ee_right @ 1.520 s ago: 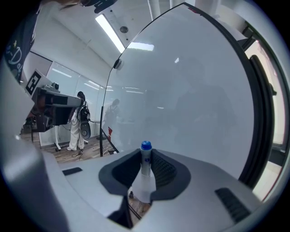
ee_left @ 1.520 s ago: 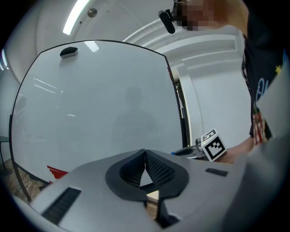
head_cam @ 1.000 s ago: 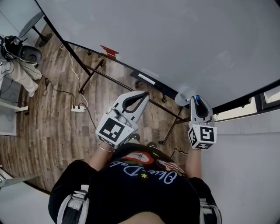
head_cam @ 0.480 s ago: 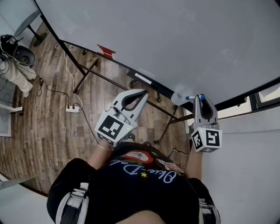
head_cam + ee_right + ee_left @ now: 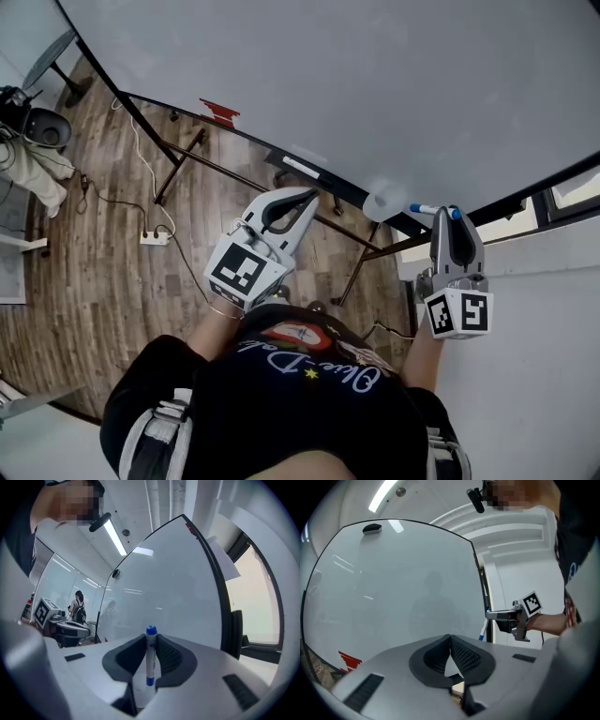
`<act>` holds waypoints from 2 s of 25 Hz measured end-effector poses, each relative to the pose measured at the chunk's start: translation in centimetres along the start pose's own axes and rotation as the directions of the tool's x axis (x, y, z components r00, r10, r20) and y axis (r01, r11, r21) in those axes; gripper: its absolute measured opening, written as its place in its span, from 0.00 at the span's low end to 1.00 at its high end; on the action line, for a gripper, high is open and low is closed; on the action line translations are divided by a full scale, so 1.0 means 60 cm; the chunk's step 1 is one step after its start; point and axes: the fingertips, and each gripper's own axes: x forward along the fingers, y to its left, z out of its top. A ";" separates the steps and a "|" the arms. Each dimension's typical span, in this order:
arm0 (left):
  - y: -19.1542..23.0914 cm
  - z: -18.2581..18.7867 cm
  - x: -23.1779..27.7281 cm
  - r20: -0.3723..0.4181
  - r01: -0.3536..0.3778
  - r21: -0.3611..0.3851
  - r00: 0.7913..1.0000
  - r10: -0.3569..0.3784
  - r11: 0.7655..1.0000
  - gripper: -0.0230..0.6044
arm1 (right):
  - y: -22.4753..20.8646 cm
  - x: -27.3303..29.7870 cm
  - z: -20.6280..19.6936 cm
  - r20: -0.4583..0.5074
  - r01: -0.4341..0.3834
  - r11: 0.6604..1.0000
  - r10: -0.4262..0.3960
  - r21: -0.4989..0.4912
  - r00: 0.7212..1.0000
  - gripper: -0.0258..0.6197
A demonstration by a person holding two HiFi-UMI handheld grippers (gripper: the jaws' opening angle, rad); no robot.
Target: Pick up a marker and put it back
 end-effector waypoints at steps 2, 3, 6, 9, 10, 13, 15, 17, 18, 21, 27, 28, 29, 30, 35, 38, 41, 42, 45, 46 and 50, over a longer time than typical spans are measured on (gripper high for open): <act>-0.003 -0.001 0.005 -0.002 0.010 0.001 1.000 -0.010 1.000 0.04 | -0.009 -0.012 0.006 0.018 0.017 1.000 -0.018 0.014 1.000 0.14; -0.004 -0.002 0.007 -0.004 0.015 0.001 1.000 -0.015 1.000 0.04 | -0.013 -0.018 0.010 0.024 0.026 1.000 -0.026 0.017 0.999 0.14; -0.007 -0.002 0.013 -0.008 0.026 0.004 1.000 -0.026 1.000 0.04 | -0.021 -0.036 0.021 0.036 0.049 0.998 -0.050 0.026 0.998 0.14; -0.009 -0.002 0.017 -0.010 0.034 0.010 0.999 -0.034 0.999 0.04 | -0.027 -0.053 0.026 0.044 0.069 0.997 -0.071 0.041 0.996 0.14; -0.010 -0.002 0.018 -0.010 0.036 0.012 0.999 -0.036 0.999 0.04 | -0.029 -0.059 0.027 0.046 0.075 0.996 -0.078 0.049 0.996 0.14; -0.014 -0.002 0.022 -0.010 0.045 0.015 0.999 -0.045 0.999 0.04 | -0.036 -0.076 0.030 0.055 0.092 0.993 -0.096 0.070 0.994 0.14; -0.015 -0.002 0.024 -0.011 0.051 0.018 0.999 -0.051 0.999 0.04 | -0.040 -0.084 0.032 0.060 0.099 0.992 -0.104 0.080 0.993 0.14; -0.017 -0.003 0.024 -0.013 0.054 0.019 0.998 -0.054 0.998 0.04 | -0.044 -0.091 0.035 0.065 0.104 0.991 -0.110 0.089 0.992 0.14; -0.018 -0.003 0.024 -0.014 0.054 0.019 0.998 -0.054 0.998 0.04 | -0.046 -0.093 0.036 0.068 0.107 0.990 -0.114 0.091 0.991 0.14; -0.019 -0.004 0.024 -0.017 0.056 0.022 0.998 -0.055 0.998 0.04 | -0.046 -0.098 0.038 0.073 0.108 0.990 -0.115 0.094 0.991 0.14; -0.020 -0.005 0.023 -0.027 0.059 0.038 0.998 -0.058 0.998 0.04 | -0.044 -0.097 0.042 0.076 0.093 0.991 -0.101 0.098 0.992 0.14; -0.019 -0.005 0.023 -0.028 0.058 0.038 0.998 -0.057 0.998 0.04 | -0.043 -0.096 0.043 0.077 0.091 0.991 -0.098 0.098 0.992 0.14; -0.020 -0.004 0.023 -0.028 0.058 0.039 0.998 -0.057 0.998 0.04 | -0.043 -0.096 0.043 0.078 0.087 0.991 -0.095 0.100 0.992 0.14; -0.020 -0.004 0.024 -0.027 0.059 0.041 0.998 -0.058 0.997 0.04 | -0.043 -0.095 0.043 0.080 0.083 0.991 -0.091 0.105 0.993 0.14; -0.022 -0.005 0.024 -0.029 0.064 0.039 0.998 -0.062 0.997 0.04 | -0.041 -0.094 0.044 0.085 0.072 0.990 -0.083 0.124 0.993 0.14; -0.024 -0.004 0.025 -0.032 0.067 0.043 0.997 -0.066 0.997 0.04 | -0.039 -0.094 0.042 0.078 0.061 0.991 -0.071 0.119 0.994 0.14; -0.024 -0.003 0.027 -0.032 0.067 0.046 0.997 -0.066 0.997 0.04 | -0.038 -0.093 0.042 0.079 0.056 0.991 -0.066 0.120 0.995 0.14; -0.025 -0.003 0.027 -0.033 0.067 0.045 0.997 -0.066 0.997 0.04 | -0.039 -0.093 0.042 0.079 0.057 0.991 -0.066 0.120 0.995 0.14; -0.025 -0.006 0.028 -0.038 0.067 0.043 0.997 -0.065 0.997 0.04 | -0.039 -0.093 0.042 0.078 0.058 0.991 -0.067 0.119 0.995 0.14; -0.026 -0.007 0.028 -0.039 0.067 0.043 0.997 -0.065 0.997 0.04 | -0.039 -0.093 0.043 0.078 0.057 0.991 -0.067 0.118 0.995 0.14; -0.027 -0.007 0.029 -0.038 0.066 0.043 0.997 -0.065 0.997 0.04 | -0.039 -0.093 0.043 0.079 0.056 0.992 -0.065 0.112 0.995 0.14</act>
